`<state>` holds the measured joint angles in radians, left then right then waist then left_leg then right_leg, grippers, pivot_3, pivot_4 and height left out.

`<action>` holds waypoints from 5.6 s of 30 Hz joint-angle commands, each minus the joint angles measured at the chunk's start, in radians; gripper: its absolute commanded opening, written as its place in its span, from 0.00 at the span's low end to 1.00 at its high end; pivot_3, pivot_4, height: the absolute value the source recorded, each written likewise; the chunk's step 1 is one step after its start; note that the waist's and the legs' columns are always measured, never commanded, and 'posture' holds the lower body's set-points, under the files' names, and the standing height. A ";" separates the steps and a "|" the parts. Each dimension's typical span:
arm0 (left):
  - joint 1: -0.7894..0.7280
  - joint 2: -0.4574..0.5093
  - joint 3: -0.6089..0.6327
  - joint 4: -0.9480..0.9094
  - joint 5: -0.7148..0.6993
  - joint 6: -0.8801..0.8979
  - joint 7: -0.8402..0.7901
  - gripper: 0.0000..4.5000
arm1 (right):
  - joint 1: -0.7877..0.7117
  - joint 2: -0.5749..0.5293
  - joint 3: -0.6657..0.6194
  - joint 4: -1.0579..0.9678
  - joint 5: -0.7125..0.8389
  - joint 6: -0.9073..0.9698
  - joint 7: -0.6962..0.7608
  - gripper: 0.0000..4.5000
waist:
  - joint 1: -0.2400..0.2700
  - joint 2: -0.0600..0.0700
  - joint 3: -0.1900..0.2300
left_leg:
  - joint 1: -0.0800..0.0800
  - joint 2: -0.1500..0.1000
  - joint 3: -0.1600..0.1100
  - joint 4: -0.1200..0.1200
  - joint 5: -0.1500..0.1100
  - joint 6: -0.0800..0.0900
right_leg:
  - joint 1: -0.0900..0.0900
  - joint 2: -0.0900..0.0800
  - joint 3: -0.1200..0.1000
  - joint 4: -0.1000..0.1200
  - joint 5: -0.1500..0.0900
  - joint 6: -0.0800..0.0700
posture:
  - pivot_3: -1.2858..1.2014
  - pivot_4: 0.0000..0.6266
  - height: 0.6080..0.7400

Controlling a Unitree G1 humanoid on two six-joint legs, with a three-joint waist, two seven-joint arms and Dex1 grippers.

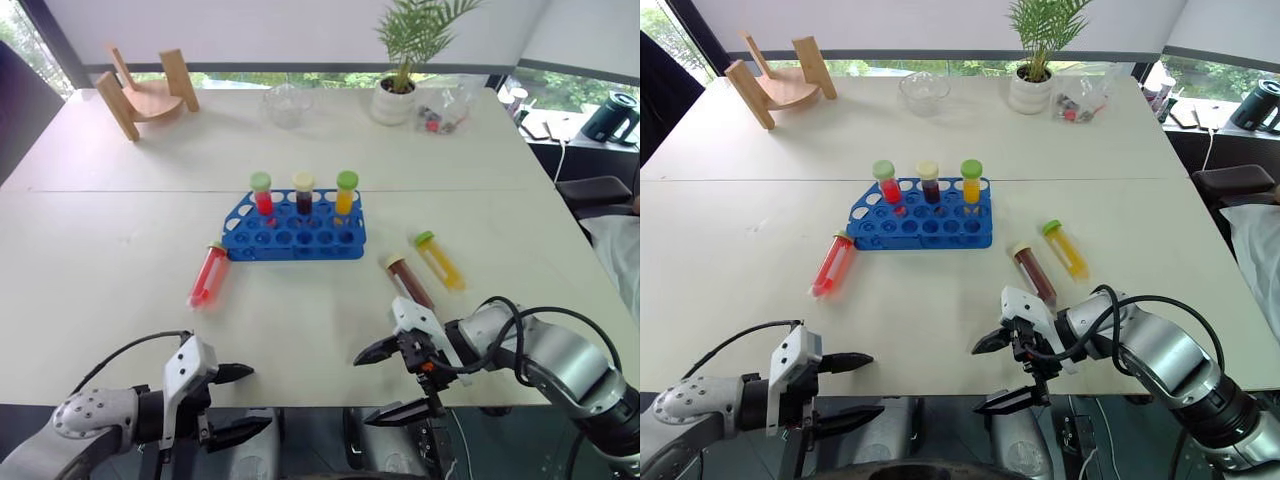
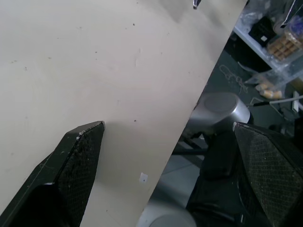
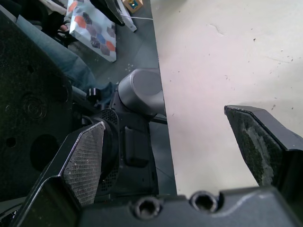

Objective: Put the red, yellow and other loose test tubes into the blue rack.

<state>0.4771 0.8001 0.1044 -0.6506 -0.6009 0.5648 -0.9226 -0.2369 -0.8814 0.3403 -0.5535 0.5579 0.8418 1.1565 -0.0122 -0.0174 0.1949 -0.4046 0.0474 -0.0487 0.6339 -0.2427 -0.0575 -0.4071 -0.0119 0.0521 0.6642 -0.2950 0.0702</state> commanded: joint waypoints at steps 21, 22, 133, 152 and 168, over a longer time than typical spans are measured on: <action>-0.079 -0.018 -0.053 -0.072 -0.041 0.109 0.088 0.99 | -0.039 0.046 0.000 0.019 0.008 -0.006 -0.010 1.00 | -0.001 0.000 -0.001 | 0.000 0.000 0.000 0.000 0.000 0.000 | 0.001 0.000 0.000 0.000 0.000 0.000 | 0.52 0.24 1.00; -0.090 -0.021 -0.052 -0.083 -0.056 0.132 0.104 0.99 | -0.040 0.051 -0.010 0.016 0.016 0.003 -0.021 1.00 | -0.001 0.000 -0.001 | 0.000 0.000 0.000 0.000 0.000 0.000 | 0.001 0.000 0.000 0.000 0.000 0.000 | 0.52 0.24 1.00; -0.886 0.327 0.001 0.486 0.095 0.073 -0.294 1.00 | -0.184 0.821 -0.219 0.546 -0.509 -0.890 -0.811 0.52 | -0.044 -0.002 0.001 | -0.006 0.002 0.019 0.011 0.000 0.000 | -0.019 0.002 0.017 0.023 0.008 0.011 | 0.52 0.24 1.00; -0.856 0.273 -0.026 0.226 0.086 0.053 -0.262 1.00 | -0.631 -0.065 -0.076 0.361 -0.059 0.415 -0.169 0.98 | -0.033 0.000 0.002 | -0.004 0.002 0.020 0.011 0.000 0.001 | -0.017 0.002 0.018 0.021 0.007 0.010 | 0.52 0.24 1.00; -0.653 0.204 0.044 -0.031 0.056 0.151 -0.023 1.00 | -0.891 0.085 0.312 0.800 -0.206 0.535 -0.067 0.98 | -0.049 0.000 0.002 | -0.006 0.002 0.022 0.013 -0.006 0.010 | -0.019 0.002 0.019 0.020 0.006 0.010 | 0.52 0.24 1.00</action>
<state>-0.1866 1.0071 0.1124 -0.6454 -0.5357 0.7086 -0.9696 -1.1276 -0.8166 0.6454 0.2210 0.3832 1.3871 1.1173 -0.0610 -0.0178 0.1972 -0.4109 0.0495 -0.0271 0.6473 -0.2483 -0.0472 -0.4263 -0.0098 0.0713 0.6841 -0.2892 0.0804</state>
